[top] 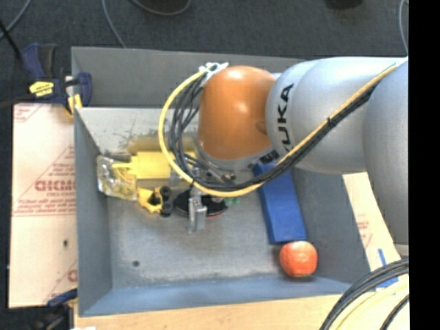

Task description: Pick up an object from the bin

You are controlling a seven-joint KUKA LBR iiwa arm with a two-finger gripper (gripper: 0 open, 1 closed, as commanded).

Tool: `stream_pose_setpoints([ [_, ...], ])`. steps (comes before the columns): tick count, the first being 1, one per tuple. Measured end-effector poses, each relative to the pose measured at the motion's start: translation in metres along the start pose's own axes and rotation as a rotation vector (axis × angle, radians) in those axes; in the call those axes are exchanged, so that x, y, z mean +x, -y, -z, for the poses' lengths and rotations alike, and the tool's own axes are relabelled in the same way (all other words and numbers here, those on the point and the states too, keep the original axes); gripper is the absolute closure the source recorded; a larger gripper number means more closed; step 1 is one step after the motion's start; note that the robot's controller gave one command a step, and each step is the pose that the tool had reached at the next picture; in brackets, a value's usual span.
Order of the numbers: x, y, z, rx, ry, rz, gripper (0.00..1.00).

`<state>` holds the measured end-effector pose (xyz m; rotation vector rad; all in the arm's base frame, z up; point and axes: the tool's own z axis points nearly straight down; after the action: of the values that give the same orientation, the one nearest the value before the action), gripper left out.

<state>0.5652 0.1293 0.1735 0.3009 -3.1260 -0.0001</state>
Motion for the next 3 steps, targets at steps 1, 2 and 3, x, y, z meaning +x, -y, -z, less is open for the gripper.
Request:
stream_pose_setpoints([
  [1, -0.014, 0.011, -0.019, -0.002, 0.026, -0.112, 0.0],
  [2, -0.02, 0.014, -0.098, -0.002, 0.017, -0.055, 1.0],
  [3, -0.02, 0.014, -0.098, -0.002, 0.017, -0.056, 1.0],
])
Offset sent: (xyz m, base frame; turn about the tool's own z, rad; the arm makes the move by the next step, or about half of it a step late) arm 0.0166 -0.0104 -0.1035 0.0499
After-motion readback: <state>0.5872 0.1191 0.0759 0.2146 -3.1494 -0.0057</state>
